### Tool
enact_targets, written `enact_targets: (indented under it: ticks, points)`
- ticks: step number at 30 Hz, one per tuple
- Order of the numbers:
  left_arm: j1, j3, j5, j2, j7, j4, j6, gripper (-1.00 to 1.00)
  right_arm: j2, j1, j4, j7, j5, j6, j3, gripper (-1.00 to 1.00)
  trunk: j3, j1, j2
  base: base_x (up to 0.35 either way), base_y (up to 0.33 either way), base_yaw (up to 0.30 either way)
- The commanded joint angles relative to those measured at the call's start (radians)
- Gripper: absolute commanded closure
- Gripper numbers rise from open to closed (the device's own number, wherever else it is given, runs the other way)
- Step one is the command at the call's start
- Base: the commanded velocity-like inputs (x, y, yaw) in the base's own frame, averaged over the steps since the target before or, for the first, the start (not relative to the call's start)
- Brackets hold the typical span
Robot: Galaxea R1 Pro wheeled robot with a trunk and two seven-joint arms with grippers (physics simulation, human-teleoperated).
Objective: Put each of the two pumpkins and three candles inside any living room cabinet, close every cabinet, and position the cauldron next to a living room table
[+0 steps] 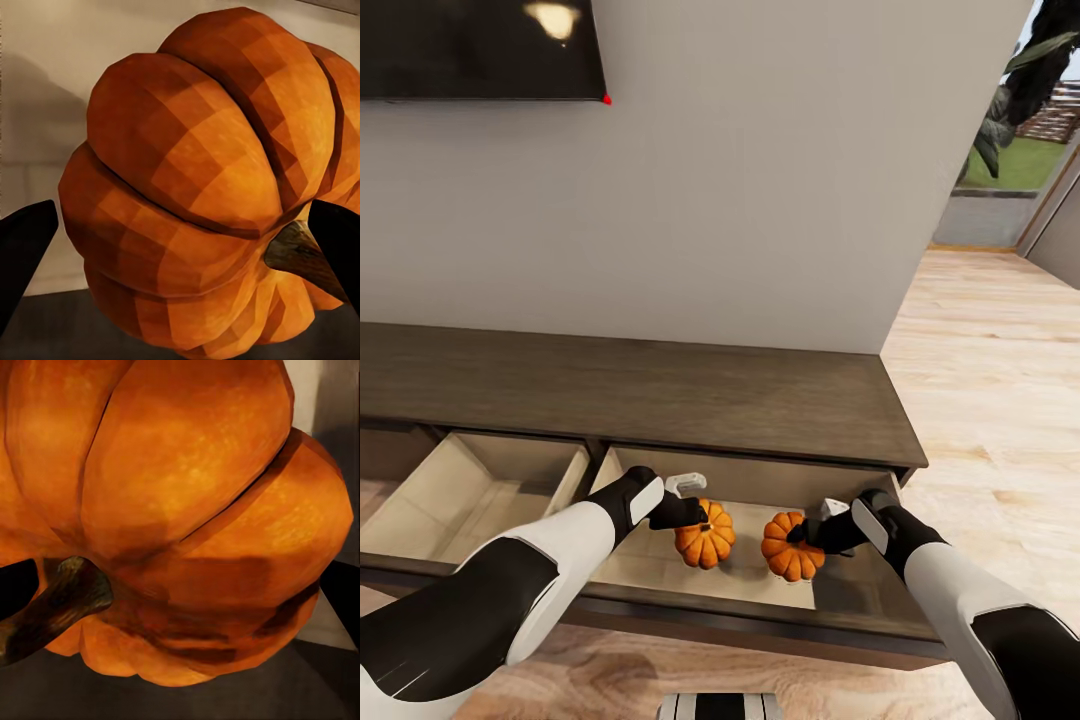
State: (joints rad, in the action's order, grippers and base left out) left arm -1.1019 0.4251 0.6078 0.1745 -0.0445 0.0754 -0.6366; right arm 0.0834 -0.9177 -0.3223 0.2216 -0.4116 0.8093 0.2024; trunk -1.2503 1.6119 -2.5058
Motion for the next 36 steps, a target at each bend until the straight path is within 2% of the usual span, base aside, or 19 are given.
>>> enact_targets:
  ticks: [1, 5, 9, 15, 19, 23, 27, 34, 36]
  points:
    - [-0.001, 0.007, 0.000, 0.000, -0.003, -0.001, -0.001, 1.00, 0.001, 0.000, 0.010, 0.007, 0.002, -0.016, 0.006, 1.00, -0.001, 0.000, 0.000, 0.000, 0.000, 0.000]
    - [-0.001, 0.007, -0.020, 0.000, -0.004, -0.004, 0.001, 1.00, -0.004, 0.000, 0.071, 0.007, 0.002, -0.073, 0.006, 1.00, -0.001, 0.000, 0.000, 0.000, 0.000, 0.000]
    - [-0.001, 0.007, -0.034, 0.000, -0.005, -0.006, 0.004, 1.00, -0.021, 0.000, 0.082, 0.007, 0.002, -0.084, 0.006, 1.00, -0.001, 0.000, 0.000, 0.000, 0.000, 0.000]
    - [-0.001, 0.007, -0.040, 0.000, -0.008, -0.006, 0.008, 1.00, -0.024, 0.000, 0.083, 0.007, 0.002, -0.085, 0.006, 1.00, -0.001, 0.000, 0.000, 0.000, 0.000, 0.000]
    - [-0.001, 0.007, -0.047, 0.000, -0.010, -0.009, 0.067, 1.00, -0.024, 0.000, 0.083, 0.007, 0.002, -0.085, 0.006, 1.00, -0.001, 0.000, 0.000, 0.000, 0.000, 0.000]
    - [-0.001, 0.007, -0.061, 0.000, -0.011, -0.009, 0.082, 1.00, -0.024, 0.000, 0.083, 0.007, 0.002, -0.086, 0.006, 1.00, -0.001, 0.000, 0.000, 0.000, 0.000, 0.000]
    - [-0.001, 0.007, -0.064, 0.000, -0.011, -0.009, 0.084, 1.00, -0.025, 0.000, 0.083, 0.007, 0.002, -0.087, 0.010, 1.00, -0.016, 0.002, -0.001, 0.000, 0.000, 0.000]
    - [-0.001, 0.007, -0.065, 0.000, -0.012, -0.009, 0.084, 1.00, -0.024, 0.000, 0.083, 0.007, 0.002, -0.087, 0.047, 1.00, -0.043, 0.005, -0.003, 0.000, 0.000, 0.000]
    - [-0.001, 0.007, -0.065, 0.000, -0.012, -0.009, 0.084, 1.00, -0.024, 0.000, 0.083, 0.007, 0.002, -0.087, 0.049, 1.00, -0.043, 0.005, -0.003, 0.000, 0.000, 0.000]
